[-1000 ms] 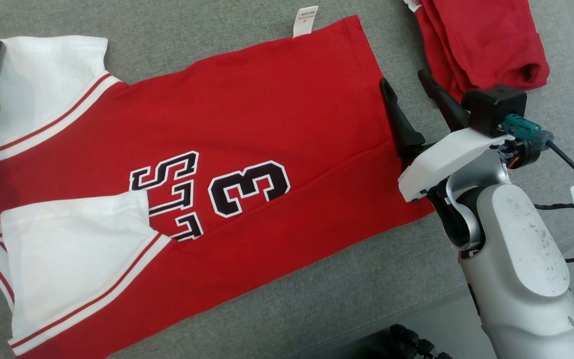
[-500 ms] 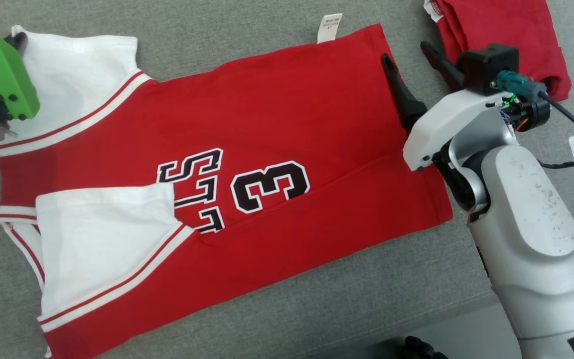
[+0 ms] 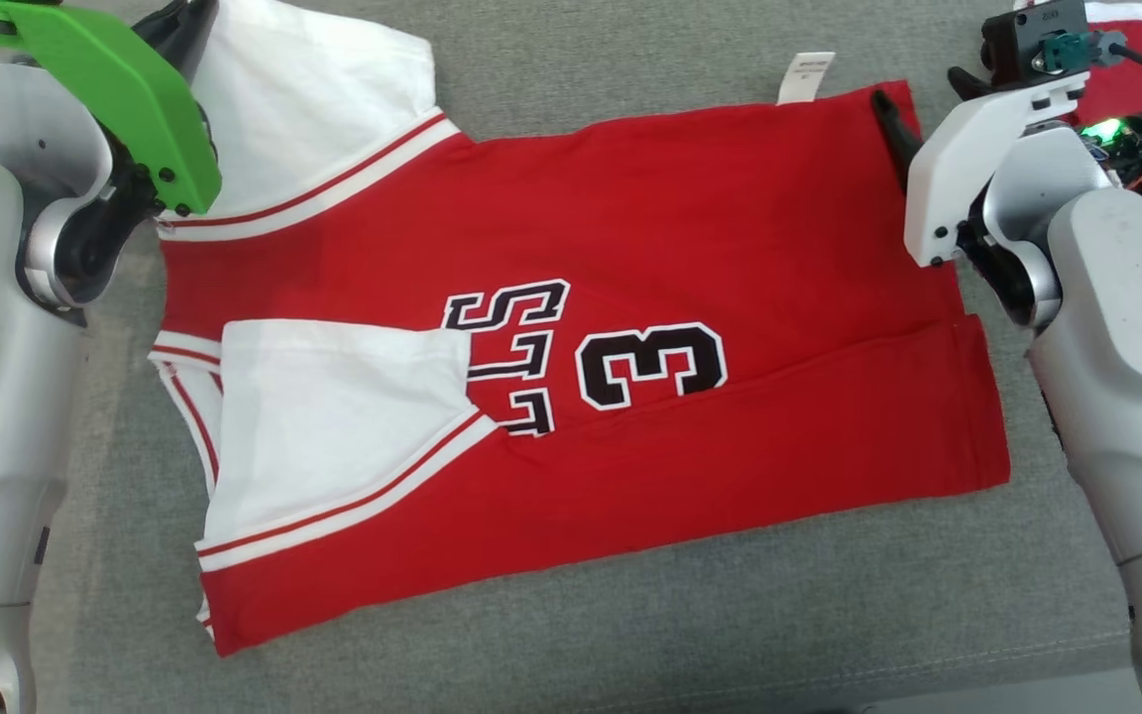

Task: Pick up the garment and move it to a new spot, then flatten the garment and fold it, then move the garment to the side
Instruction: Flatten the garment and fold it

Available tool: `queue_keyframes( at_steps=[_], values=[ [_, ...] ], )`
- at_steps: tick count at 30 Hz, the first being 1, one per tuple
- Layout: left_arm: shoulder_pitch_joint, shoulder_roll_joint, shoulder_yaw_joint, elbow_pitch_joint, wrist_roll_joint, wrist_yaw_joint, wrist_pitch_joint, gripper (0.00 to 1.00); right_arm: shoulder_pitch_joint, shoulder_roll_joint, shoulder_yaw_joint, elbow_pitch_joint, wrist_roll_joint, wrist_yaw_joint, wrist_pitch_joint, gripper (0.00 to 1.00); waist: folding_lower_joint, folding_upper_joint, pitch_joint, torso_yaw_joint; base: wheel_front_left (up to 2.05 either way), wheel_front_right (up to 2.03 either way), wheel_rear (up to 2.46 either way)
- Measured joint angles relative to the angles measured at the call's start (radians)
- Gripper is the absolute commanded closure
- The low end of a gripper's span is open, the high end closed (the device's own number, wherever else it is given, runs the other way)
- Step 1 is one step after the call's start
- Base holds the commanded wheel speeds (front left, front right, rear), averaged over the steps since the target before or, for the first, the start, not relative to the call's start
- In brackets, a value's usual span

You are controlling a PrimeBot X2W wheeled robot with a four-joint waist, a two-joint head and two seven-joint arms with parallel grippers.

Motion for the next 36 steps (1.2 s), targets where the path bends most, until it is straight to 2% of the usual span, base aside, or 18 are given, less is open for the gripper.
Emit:
queue_keyframes(
  at_steps=[6,7,8,9,12,14,19,27,36],
  values=[
    [0.000,-0.014,-0.028,-0.013,-0.015,-0.004,-0.024,1.00,-0.053,-0.013,0.038,0.102,0.015,0.000,0.067,0.00,0.0000,0.0000,0.002,0.054,0.00,0.00,0.00],
    [0.000,-0.014,-0.032,-0.014,-0.017,-0.005,-0.029,1.00,-0.061,-0.016,0.044,0.114,0.016,0.000,0.082,0.20,0.0000,0.0000,0.002,0.060,0.00,0.00,0.00],
    [0.001,-0.016,-0.036,-0.013,-0.019,-0.005,-0.030,1.00,-0.068,-0.016,0.044,0.127,0.023,0.000,0.099,0.50,0.0000,0.0000,0.001,0.064,0.00,0.00,0.00],
    [0.001,-0.016,-0.039,-0.013,-0.022,-0.005,-0.033,1.00,-0.073,-0.015,0.047,0.134,0.030,0.000,0.112,0.59,0.0000,0.0000,0.000,0.066,0.00,0.00,0.00],
    [0.002,-0.015,-0.047,-0.011,-0.026,-0.006,-0.036,1.00,-0.077,-0.016,0.059,0.143,0.036,-0.001,0.122,0.77,0.0000,0.0000,-0.007,0.066,0.00,0.00,0.00],
    [0.002,-0.015,-0.052,-0.008,-0.031,-0.008,-0.038,1.00,-0.079,-0.016,0.067,0.148,0.036,-0.001,0.125,1.00,0.0000,0.0000,-0.009,0.062,0.00,0.00,0.00],
    [0.002,-0.007,-0.057,-0.001,-0.040,-0.008,-0.052,1.00,-0.082,-0.016,0.070,0.157,0.035,0.000,0.084,1.00,0.0000,0.0000,-0.013,0.054,0.00,0.00,0.00],
    [0.012,0.005,-0.050,-0.009,-0.061,-0.008,-0.108,1.00,-0.079,-0.009,0.081,0.153,0.029,0.000,-0.042,1.00,0.0000,0.0000,-0.046,0.050,0.00,0.00,0.00],
    [0.185,0.039,-0.049,-0.165,-0.106,-0.008,-0.165,1.00,0.049,-0.047,0.113,0.066,0.056,0.000,-0.189,1.00,-0.0001,0.0000,-0.115,0.057,0.00,0.00,0.00]
  ],
)
